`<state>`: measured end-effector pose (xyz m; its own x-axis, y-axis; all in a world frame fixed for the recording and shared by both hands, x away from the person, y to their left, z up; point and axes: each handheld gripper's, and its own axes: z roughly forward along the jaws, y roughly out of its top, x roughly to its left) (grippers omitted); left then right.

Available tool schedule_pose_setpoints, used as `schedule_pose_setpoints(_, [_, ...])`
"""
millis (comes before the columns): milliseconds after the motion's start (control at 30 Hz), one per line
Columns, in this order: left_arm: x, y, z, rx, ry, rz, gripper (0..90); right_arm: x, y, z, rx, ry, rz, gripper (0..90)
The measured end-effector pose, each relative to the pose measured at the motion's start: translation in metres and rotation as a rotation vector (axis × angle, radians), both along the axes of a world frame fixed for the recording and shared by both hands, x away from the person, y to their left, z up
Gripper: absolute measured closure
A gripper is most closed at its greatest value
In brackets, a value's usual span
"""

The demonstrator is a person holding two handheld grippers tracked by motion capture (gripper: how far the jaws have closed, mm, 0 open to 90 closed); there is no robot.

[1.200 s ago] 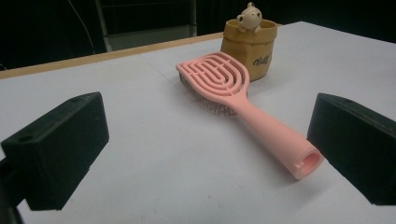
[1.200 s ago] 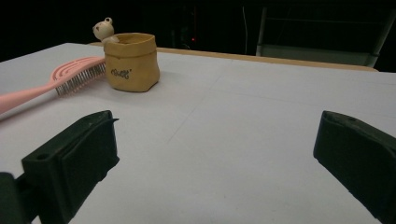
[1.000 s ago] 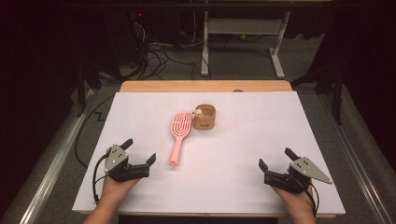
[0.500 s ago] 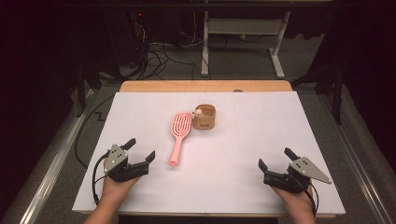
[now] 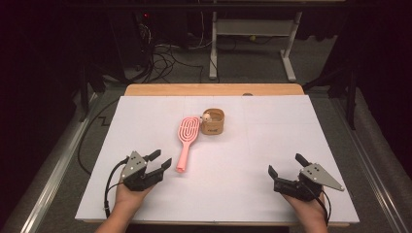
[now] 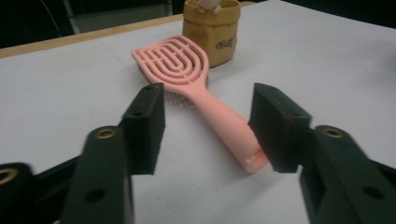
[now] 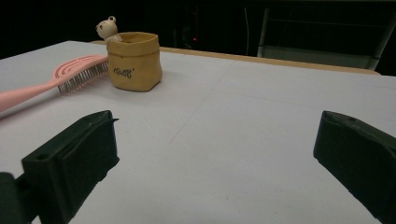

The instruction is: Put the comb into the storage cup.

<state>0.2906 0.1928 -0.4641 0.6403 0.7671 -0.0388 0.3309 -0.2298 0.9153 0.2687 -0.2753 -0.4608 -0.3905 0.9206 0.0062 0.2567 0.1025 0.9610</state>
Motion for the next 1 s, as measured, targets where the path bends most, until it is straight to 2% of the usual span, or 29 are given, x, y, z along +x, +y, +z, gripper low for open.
schedule_pose_setpoints(100, [0.002,-0.011,0.002,0.018,0.015,-0.023,71.4,0.000,0.000,0.000,0.003,0.001,-0.004,0.4])
schedule_pose_setpoints(133, [0.004,-0.019,0.004,0.044,0.030,-0.033,77.2,0.000,-0.001,0.000,0.004,0.001,-0.003,0.4])
schedule_pose_setpoints(167, [0.004,-0.019,0.004,0.044,0.030,-0.033,81.0,0.000,-0.001,0.000,0.004,0.001,-0.003,0.4])
schedule_pose_setpoints(200, [0.005,-0.023,0.004,0.061,0.029,-0.038,84.9,0.000,-0.001,0.000,0.007,-0.001,-0.004,0.4])
schedule_pose_setpoints(233, [0.006,-0.032,0.006,0.102,0.024,-0.045,87.9,0.000,-0.002,0.000,0.006,0.000,-0.005,0.4])
schedule_pose_setpoints(267, [0.006,-0.032,0.006,0.102,0.024,-0.045,89.6,0.000,-0.002,0.000,0.009,0.000,-0.006,0.4])
schedule_pose_setpoints(300, [0.009,-0.041,0.005,0.128,0.037,-0.054,90.0,0.000,-0.002,0.000,0.012,0.002,-0.005,0.4])
schedule_pose_setpoints(333, [0.009,-0.041,0.005,0.128,0.037,-0.054,90.0,0.000,-0.003,0.000,0.014,0.003,-0.006,0.4])
schedule_pose_setpoints(367, [0.012,-0.050,0.004,0.120,0.066,-0.063,90.0,0.000,-0.003,-0.001,0.016,0.006,-0.005,0.4])
schedule_pose_setpoints(433, [0.014,-0.056,0.003,0.125,0.075,-0.068,90.0,0.000,-0.003,-0.001,0.017,0.007,-0.005,0.4])
schedule_pose_setpoints(467, [0.015,-0.067,0.000,0.172,0.075,-0.074,90.0,0.000,-0.003,-0.001,0.017,0.008,-0.004,0.4])
schedule_pose_setpoints(533, [0.015,-0.073,-0.004,0.196,0.087,-0.089,90.0,0.000,-0.003,-0.001,0.016,0.006,-0.003,0.4])
schedule_pose_setpoints(600, [0.014,-0.074,-0.005,0.196,0.093,-0.094,90.0,0.001,-0.003,-0.002,0.016,0.009,-0.002,0.4])
schedule_pose_setpoints(633, [0.014,-0.076,-0.007,0.212,0.098,-0.097,90.0,0.001,-0.003,-0.002,0.018,0.012,-0.003,0.4])
schedule_pose_setpoints(767, [0.013,-0.079,-0.010,0.228,0.110,-0.098,90.0,0.001,-0.003,-0.002,0.021,0.014,-0.001,0.4])
schedule_pose_setpoints(833, [0.012,-0.081,-0.012,0.265,0.109,-0.106,90.0,0.000,-0.003,-0.002,0.018,0.011,0.000,0.4])
schedule_pose_setpoints(1000, [0.013,-0.076,-0.011,0.291,0.109,-0.087,90.0,0.000,-0.002,-0.002,0.016,0.013,-0.001,0.5])
